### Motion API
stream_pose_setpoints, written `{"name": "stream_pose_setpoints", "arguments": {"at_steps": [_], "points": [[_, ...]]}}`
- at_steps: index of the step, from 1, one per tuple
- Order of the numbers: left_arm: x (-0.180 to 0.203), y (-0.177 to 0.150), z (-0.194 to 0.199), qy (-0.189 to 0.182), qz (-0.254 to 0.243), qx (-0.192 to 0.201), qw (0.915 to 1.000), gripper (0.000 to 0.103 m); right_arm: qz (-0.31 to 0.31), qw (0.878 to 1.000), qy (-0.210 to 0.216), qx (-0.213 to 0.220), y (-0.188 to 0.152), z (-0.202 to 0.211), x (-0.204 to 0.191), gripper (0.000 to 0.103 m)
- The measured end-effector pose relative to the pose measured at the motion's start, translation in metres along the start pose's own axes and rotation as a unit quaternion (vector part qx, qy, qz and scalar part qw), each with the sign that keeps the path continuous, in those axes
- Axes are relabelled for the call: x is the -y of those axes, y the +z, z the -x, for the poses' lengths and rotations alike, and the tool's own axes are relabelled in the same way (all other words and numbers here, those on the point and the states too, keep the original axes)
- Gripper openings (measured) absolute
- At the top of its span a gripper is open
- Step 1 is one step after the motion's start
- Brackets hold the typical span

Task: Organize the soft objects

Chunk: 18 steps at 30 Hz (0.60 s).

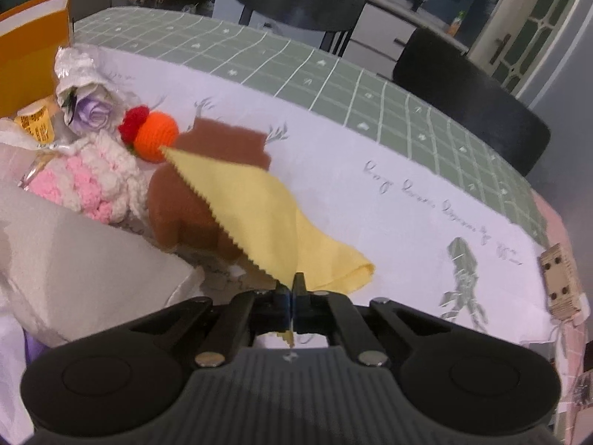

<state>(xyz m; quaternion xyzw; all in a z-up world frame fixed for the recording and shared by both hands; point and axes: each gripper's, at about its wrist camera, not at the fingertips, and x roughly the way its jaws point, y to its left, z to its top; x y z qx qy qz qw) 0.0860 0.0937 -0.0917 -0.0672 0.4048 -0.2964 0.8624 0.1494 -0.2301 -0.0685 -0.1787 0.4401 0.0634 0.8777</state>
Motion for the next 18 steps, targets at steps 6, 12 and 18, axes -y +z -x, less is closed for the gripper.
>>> {"name": "stream_pose_setpoints", "arguments": {"at_steps": [6,12,18], "points": [[0.009,0.001,0.013,0.003,-0.008,0.017,0.9998,0.002,-0.018,0.999,-0.018,0.04,0.008,0.033,0.015,0.0],[0.017,0.007,0.033,0.0,-0.012,0.034,0.9993,0.002,-0.032,0.997,-0.016,0.064,0.012,0.063,0.026,0.0],[0.023,0.014,0.054,0.003,-0.015,0.052,0.9985,0.002,-0.036,0.996,-0.013,0.08,0.011,0.091,0.027,0.0]]}}
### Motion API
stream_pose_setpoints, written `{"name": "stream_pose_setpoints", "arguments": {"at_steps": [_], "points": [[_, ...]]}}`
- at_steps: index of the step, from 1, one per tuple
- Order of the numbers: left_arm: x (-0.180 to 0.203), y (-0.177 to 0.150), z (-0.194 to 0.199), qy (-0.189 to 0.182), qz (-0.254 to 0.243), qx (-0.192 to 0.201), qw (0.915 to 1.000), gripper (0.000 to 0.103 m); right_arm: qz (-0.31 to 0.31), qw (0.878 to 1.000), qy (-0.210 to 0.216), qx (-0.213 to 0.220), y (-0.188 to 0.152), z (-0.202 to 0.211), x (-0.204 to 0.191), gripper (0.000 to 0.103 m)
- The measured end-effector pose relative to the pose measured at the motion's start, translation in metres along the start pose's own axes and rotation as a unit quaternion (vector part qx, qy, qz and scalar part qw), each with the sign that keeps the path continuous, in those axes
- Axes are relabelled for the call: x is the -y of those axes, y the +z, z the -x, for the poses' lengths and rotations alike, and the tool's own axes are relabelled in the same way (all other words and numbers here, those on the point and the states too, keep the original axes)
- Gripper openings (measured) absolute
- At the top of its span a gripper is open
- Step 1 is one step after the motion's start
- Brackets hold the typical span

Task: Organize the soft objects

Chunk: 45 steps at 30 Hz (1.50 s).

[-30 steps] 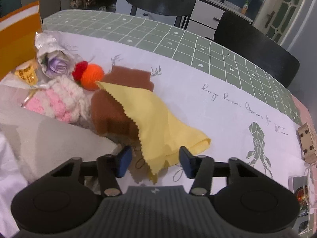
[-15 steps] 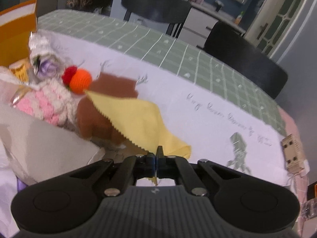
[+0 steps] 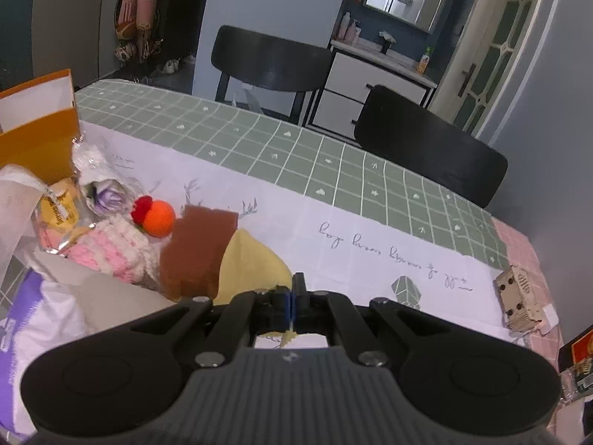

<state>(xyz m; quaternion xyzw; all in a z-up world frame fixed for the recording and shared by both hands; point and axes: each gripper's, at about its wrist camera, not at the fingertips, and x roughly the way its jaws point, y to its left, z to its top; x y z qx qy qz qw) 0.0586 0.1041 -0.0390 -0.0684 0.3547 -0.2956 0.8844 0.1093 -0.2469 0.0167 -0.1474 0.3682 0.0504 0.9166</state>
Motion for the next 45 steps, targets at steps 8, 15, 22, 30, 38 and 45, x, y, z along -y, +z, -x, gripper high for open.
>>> {"name": "stream_pose_setpoints", "arguments": {"at_steps": [8,15,22,30,38,45], "points": [[0.008,0.009,0.028,0.001,-0.015,0.024,0.9996,0.002,0.006,1.0,0.002,0.025,0.008,0.041,-0.01,0.0],[0.004,0.017,0.054,0.009,-0.014,0.045,0.9988,0.002,0.018,0.998,0.008,0.053,0.022,0.075,-0.03,0.0],[-0.003,0.019,0.082,0.022,-0.013,0.066,0.9975,0.002,0.031,0.996,0.026,0.076,0.036,0.101,-0.055,0.0],[-0.018,0.016,0.109,0.043,-0.011,0.079,0.9959,0.002,0.054,0.993,0.052,0.095,0.056,0.119,-0.095,0.0],[-0.042,0.022,0.135,0.066,-0.002,0.091,0.9937,0.002,0.069,0.986,0.095,0.12,0.08,0.128,-0.148,0.0],[-0.063,0.036,0.163,0.093,0.0,0.106,0.9901,0.002,0.089,0.977,0.134,0.138,0.105,0.131,-0.203,0.0]]}}
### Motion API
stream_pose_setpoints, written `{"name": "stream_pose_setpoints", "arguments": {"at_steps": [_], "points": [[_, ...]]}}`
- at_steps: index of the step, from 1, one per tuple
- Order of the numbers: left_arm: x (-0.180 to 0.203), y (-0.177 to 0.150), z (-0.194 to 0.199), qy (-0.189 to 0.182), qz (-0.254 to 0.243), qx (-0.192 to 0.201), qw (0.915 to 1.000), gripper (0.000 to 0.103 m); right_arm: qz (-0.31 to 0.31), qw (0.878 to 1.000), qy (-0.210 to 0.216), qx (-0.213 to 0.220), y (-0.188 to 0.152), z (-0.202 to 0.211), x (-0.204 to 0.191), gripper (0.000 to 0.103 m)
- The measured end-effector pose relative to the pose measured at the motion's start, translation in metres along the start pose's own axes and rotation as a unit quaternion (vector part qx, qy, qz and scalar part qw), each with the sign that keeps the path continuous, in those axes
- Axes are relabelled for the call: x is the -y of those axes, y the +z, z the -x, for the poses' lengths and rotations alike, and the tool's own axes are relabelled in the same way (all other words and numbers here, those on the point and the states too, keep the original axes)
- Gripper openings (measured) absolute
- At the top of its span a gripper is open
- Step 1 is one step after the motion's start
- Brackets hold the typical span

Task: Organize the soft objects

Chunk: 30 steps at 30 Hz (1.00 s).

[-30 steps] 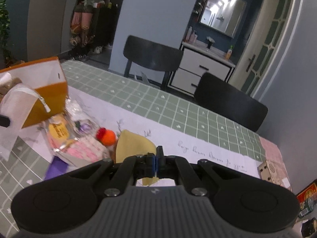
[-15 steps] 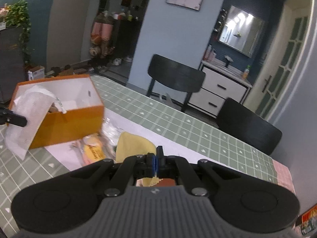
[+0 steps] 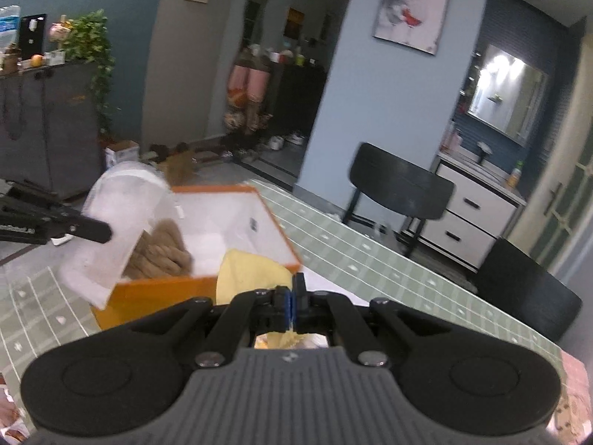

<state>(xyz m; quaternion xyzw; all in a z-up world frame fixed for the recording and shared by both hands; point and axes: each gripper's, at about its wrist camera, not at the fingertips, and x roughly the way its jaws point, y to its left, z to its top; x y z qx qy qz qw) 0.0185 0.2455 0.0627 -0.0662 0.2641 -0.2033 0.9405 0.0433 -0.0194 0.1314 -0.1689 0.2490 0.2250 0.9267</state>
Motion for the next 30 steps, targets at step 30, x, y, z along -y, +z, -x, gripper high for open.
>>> {"name": "stream_pose_setpoints", "arguments": {"at_steps": [30], "points": [[-0.041,0.017,-0.085,0.017,-0.005,-0.056,0.9983,0.002,0.02,0.999,0.026,-0.017,0.065,-0.143,-0.064,0.0]]}}
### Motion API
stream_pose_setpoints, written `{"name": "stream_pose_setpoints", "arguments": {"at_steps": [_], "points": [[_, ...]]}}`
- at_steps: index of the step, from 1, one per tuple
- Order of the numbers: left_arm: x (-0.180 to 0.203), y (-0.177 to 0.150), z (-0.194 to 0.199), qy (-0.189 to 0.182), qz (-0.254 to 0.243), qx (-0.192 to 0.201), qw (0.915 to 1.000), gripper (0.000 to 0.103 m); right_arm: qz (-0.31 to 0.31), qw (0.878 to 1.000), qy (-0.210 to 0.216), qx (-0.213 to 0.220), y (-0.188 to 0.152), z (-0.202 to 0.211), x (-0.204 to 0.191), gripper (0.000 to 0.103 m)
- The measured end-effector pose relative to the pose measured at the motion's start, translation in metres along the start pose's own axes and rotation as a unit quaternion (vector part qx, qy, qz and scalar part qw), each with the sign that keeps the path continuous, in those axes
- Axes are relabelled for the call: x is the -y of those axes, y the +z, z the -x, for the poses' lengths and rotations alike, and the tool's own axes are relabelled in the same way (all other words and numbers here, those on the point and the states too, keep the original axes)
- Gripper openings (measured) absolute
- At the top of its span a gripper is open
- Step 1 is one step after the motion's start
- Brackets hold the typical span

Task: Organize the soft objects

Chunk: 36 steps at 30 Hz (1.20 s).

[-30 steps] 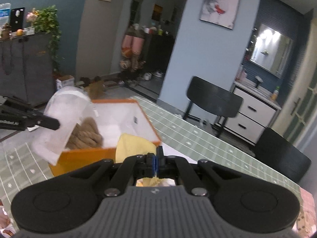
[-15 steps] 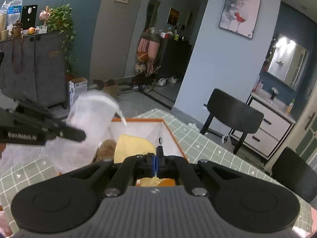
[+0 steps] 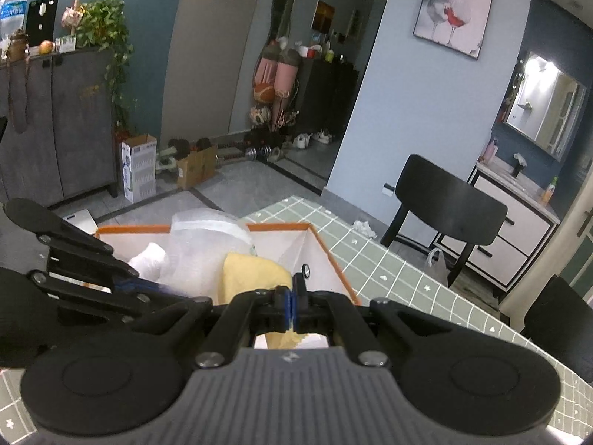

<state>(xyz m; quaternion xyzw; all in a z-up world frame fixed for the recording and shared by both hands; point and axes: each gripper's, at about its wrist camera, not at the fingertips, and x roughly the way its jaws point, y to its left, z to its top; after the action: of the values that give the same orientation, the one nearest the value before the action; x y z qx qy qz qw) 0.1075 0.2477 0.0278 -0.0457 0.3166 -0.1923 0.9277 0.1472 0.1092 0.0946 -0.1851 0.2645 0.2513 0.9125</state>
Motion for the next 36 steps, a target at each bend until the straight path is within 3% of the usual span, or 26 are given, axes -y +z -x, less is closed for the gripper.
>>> {"name": "stream_pose_setpoints", "arguments": {"at_steps": [17,36], "points": [[-0.01,-0.002,-0.063,0.003,-0.008,-0.089,0.996,0.002,-0.006,0.997,0.01,-0.073,-0.02,-0.096,0.019,0.0],[-0.006,0.005,-0.11,0.015,-0.027,-0.158,0.987,0.003,0.012,0.99,0.019,-0.136,-0.04,-0.151,0.034,0.002]]}}
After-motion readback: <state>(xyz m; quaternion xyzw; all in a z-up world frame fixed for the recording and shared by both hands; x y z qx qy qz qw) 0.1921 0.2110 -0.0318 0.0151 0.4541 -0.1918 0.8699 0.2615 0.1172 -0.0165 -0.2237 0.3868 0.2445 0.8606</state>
